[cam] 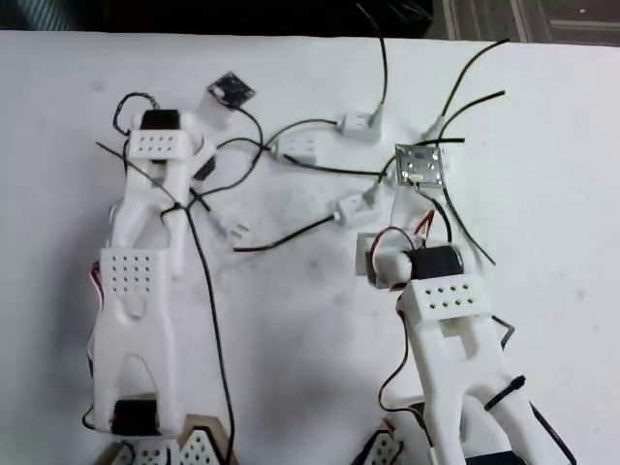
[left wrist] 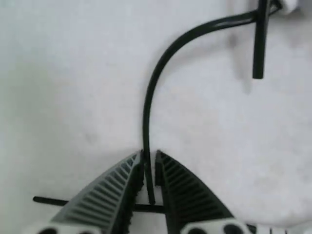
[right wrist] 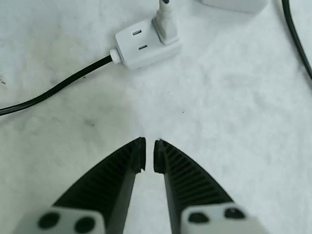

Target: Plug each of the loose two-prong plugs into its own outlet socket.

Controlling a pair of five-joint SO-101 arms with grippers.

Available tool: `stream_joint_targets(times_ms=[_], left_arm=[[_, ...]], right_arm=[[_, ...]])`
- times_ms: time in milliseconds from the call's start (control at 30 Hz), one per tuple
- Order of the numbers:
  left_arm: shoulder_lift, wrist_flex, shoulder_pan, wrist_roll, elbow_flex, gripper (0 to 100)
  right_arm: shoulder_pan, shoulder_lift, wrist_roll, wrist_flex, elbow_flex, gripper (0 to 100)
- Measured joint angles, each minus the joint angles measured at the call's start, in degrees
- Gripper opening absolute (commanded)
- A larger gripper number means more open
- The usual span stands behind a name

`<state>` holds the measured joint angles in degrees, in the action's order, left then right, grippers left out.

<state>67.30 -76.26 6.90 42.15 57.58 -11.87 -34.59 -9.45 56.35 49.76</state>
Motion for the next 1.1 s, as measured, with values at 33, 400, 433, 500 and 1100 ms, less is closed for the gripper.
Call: stream_joint_targets(times_ms=[33, 400, 433, 500, 1100], left_arm=[[0.53, -1.05, -0.09, 1.76, 0.88, 2], [5.54, -22.42, -0.26, 7.56, 21.89, 2], [5.63, -23.82, -0.44, 7.47, 23.91, 2], [5.63, -25.14, -0.44, 5.89, 27.16, 2], [-31.47, -25.85, -2.73, 2.55, -16.88, 2]], right_arm=[[0.00, 0.00, 0.00, 0.00, 0.00, 3.3], [0.00, 0.00, 0.00, 0.00, 0.00, 3.3], [0.00, 0.00, 0.00, 0.00, 0.00, 3.3], [0.00, 0.00, 0.00, 0.00, 0.00, 3.3], [-0.09, 0.00, 0.00, 0.00, 0.00, 3.3]])
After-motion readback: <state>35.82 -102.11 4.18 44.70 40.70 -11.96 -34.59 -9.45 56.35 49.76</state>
